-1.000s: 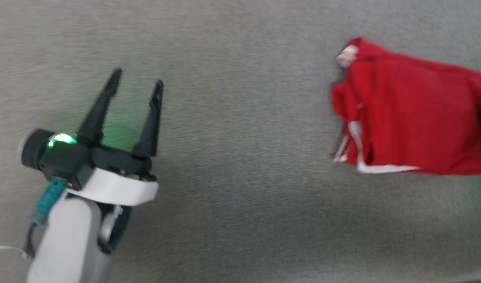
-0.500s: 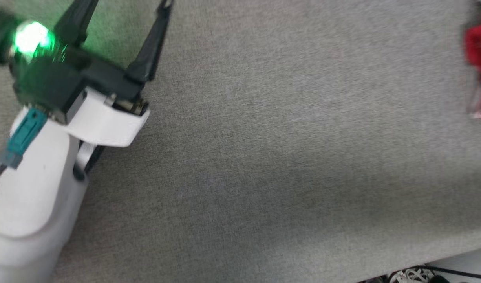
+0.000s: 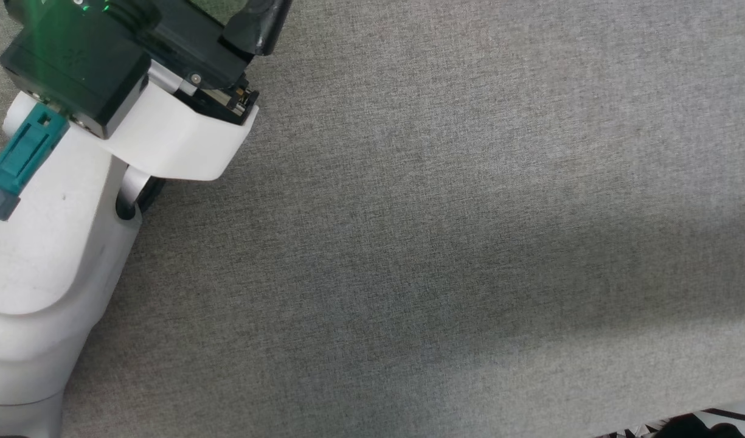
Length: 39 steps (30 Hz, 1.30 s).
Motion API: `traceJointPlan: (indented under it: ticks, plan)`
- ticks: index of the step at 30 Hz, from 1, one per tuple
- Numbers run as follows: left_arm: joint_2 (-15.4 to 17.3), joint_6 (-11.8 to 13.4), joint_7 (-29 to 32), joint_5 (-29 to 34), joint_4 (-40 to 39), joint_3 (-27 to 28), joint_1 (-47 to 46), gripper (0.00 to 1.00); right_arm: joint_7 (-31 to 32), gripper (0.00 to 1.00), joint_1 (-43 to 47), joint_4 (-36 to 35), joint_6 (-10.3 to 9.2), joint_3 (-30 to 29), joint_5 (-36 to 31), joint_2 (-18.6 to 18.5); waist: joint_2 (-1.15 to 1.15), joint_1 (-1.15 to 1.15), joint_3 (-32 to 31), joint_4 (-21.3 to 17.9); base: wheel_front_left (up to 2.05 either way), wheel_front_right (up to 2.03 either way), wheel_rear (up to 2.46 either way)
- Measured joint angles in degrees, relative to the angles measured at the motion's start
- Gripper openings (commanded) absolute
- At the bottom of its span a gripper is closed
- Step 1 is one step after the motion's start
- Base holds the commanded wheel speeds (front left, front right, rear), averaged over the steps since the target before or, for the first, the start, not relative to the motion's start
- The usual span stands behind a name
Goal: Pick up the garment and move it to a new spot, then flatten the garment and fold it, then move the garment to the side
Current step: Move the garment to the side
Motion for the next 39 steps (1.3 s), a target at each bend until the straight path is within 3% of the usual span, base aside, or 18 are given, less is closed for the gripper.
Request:
traceJointPlan:
  ticks: [6,7,8,9,18,22,31,39]
  plan:
    - [-0.24,0.0,0.0,-0.25,0.16,0.24,-0.24,1.0,-2.15,0.0,-3.49,5.14,0.0,1.71,0.13,1.29,0.0,0.0,-0.06,0.45,0.0,0.0,0.0]
    - [-0.34,0.0,0.0,-0.25,0.44,0.46,-0.21,1.0,-2.75,0.35,-3.8,5.75,-0.01,2.11,0.26,1.37,0.0,0.0,-0.26,0.51,0.0,0.0,0.0]
    - [-0.46,0.0,0.0,-0.25,0.71,0.76,-0.09,1.0,-3.33,0.83,-4.08,6.24,-0.01,2.47,0.26,1.44,0.0,0.0,-0.55,0.57,0.0,0.0,0.0]
    - [-0.62,0.0,0.0,-0.25,1.02,1.31,0.16,1.0,-3.94,1.0,-4.26,6.55,-0.01,2.78,0.32,1.46,0.0,0.0,-0.92,0.62,0.0,0.0,0.0]
    - [-2.71,0.08,0.01,-0.76,2.27,7.89,10.13,1.0,-7.34,1.0,-4.08,2.67,-0.01,8.46,2.77,2.65,-0.01,0.0,-6.5,1.11,0.0,0.0,0.0]
    - [-5.49,0.09,0.01,-0.93,3.05,11.34,16.97,1.0,-8.7,1.0,-1.91,-0.68,-0.01,11.68,4.71,3.65,-0.01,0.0,-10.48,2.0,0.0,0.0,0.0]
    - [-13.58,0.07,0.04,-1.36,6.73,17.48,31.65,1.0,-15.24,1.0,8.27,-8.65,-0.01,18.69,7.92,8.82,0.0,0.0,-20.88,5.59,0.0,0.0,0.0]
    - [-15.0,0.05,0.05,-3.35,11.34,19.28,40.55,1.0,-18.28,1.0,18.69,-12.68,-0.01,23.96,5.79,15.35,0.0,0.0,-30.46,10.08,0.0,0.0,0.0]
